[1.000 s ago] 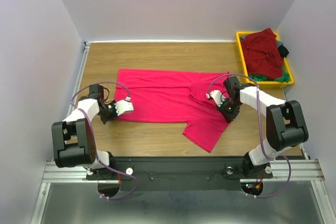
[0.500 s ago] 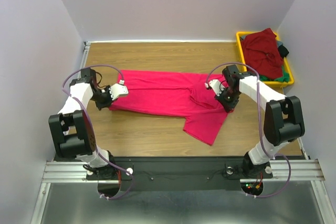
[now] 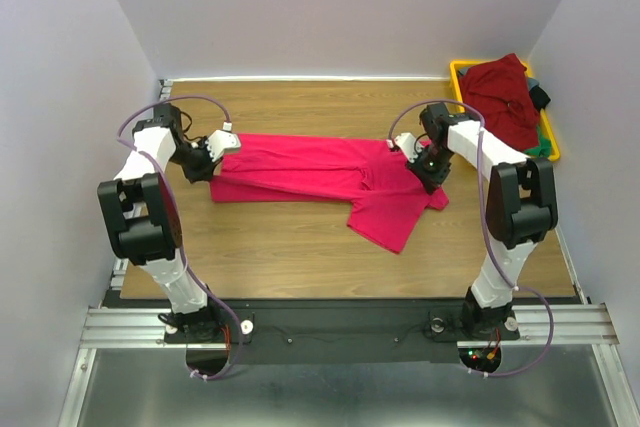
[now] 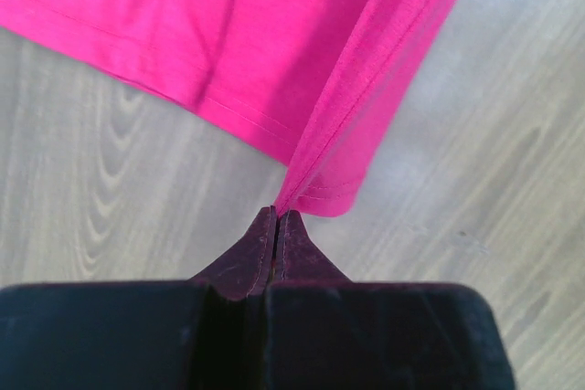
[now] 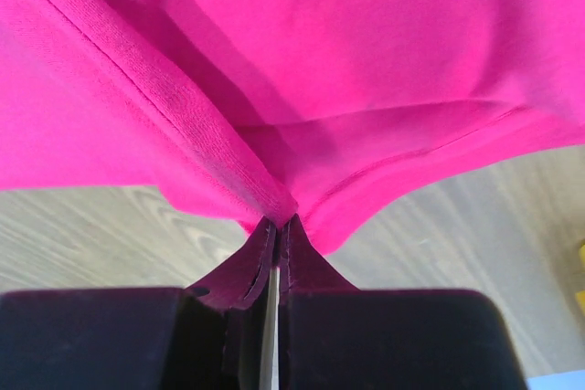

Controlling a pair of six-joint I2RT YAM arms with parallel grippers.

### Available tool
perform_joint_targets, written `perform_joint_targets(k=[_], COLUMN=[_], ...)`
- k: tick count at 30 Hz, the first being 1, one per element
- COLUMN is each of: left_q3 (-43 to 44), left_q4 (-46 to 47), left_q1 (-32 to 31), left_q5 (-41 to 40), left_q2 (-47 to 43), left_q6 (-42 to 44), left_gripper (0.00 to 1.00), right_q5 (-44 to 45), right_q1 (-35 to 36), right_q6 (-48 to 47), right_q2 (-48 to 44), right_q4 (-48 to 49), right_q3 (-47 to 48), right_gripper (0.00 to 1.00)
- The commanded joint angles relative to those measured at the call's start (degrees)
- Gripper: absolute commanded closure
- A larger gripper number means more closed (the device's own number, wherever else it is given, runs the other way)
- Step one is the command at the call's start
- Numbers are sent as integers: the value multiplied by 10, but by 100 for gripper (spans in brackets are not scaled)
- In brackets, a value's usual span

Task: Fold and stack the t-shirts
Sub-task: Fold the tshirt

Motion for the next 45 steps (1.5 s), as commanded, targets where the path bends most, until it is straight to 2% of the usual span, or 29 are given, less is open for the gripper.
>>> perform_joint_targets(k=[1, 4, 9, 11, 12, 13, 15, 16, 17, 19, 20, 23, 25, 28, 31, 36, 40, 45], left_q3=[45, 63, 84, 88, 89, 87, 89, 88, 87, 82, 78, 61, 54, 45, 39, 35, 29, 24], left_q4=[-16, -2, 30, 47, 55, 63, 82, 90, 94, 101, 102, 103, 107, 105, 101, 93, 90, 86], left_q1=[2, 2, 1, 1, 0, 0, 1, 1, 0, 2, 2, 1, 2, 1, 2, 1, 2, 2], left_q5=[23, 27, 40, 40, 39, 37, 30, 27, 25, 29, 31, 37, 38, 41, 48, 46, 45, 49], left_q2=[30, 61, 107, 119, 124, 127, 135, 135, 131, 121, 115, 89, 74, 63, 53, 40, 30, 23], left_q6=[-19, -35, -71, -81, -95, -103, -117, -132, -137, -153, -156, -161, -169, -178, -187, -190, -190, -191], left_gripper=[100, 100, 100, 98, 96, 93, 80, 73, 71, 64, 64, 62, 59, 56, 53, 53, 52, 52], right_q5=[-8, -11, -23, -30, -30, -30, -31, -34, -37, -45, -51, -80, -86, -77, -46, -36, -27, -12], right_q1=[-17, -20, -23, -24, -23, -23, -24, -23, -24, -23, -23, -13, 0, 45, 115, 166, 201, 223], right_q6=[-20, -25, -13, -6, 1, 7, 25, 31, 39, 54, 56, 53, 53, 54, 70, 92, 114, 127], right_q2=[30, 56, 101, 118, 121, 125, 122, 110, 101, 64, 64, 4, -41, -95, -138, -148, -145, -111], right_q4=[-24, -33, -32, -32, -31, -30, -30, -30, -31, -33, -32, -46, -52, -44, 14, 53, 87, 124], right_q3=[57, 83, 119, 134, 138, 146, 155, 164, 168, 170, 170, 142, 93, -3, -90, -150, -175, -210], right_gripper=[99, 99, 91, 82, 72, 67, 60, 51, 38, 29, 22, 21, 24, 32, 36, 36, 28, 28])
